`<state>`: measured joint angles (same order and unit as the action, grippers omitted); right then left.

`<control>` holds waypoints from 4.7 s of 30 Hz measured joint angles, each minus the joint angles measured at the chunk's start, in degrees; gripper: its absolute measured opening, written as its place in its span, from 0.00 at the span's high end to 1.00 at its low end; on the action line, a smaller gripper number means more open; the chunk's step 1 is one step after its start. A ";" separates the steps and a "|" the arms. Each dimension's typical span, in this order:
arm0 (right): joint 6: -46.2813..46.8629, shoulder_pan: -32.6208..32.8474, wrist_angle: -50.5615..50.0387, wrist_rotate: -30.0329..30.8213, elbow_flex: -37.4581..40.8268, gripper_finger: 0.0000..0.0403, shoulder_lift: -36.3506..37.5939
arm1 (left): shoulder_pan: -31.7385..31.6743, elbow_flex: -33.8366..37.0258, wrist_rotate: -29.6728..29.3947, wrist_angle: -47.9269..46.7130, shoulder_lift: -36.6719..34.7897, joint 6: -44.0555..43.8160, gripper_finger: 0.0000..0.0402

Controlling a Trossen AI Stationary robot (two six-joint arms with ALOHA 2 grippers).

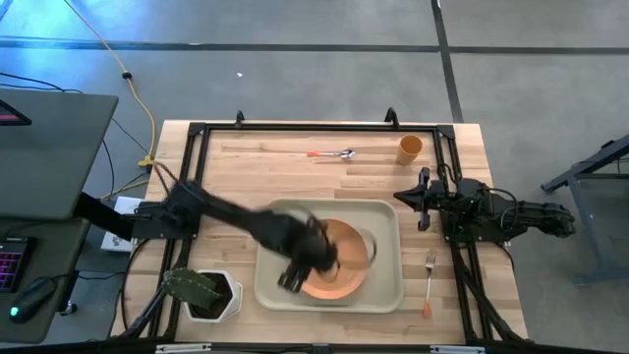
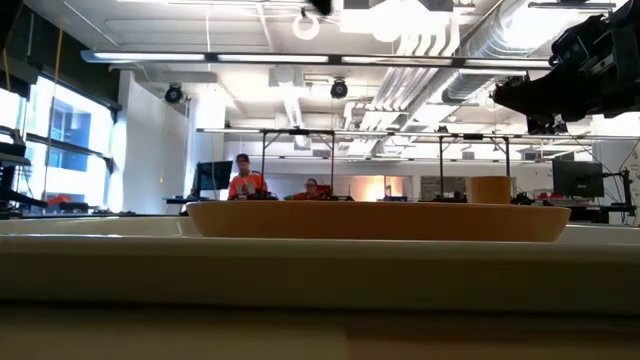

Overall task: Pick and place plate/cup/fork/spoon on tray
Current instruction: Put the orange cup on the top right of the orange plate on the gray tray

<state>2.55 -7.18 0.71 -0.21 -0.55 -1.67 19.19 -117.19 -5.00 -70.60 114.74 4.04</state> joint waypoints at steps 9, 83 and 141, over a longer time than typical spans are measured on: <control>0.00 -0.02 -0.04 0.00 -0.01 1.00 -0.22 | -11.33 19.29 -0.33 23.37 -26.30 -9.22 0.49; 20.33 0.00 -22.94 20.89 -50.64 0.58 -34.70 | -29.49 66.01 9.38 76.34 -61.26 -16.73 0.50; 2.08 -38.06 -54.55 7.76 -59.40 0.97 -86.14 | -29.52 66.01 6.87 76.45 -60.22 -14.32 0.50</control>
<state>4.63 -45.24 -53.85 7.56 -59.94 -87.81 -10.33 -51.18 1.87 5.85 54.52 -10.28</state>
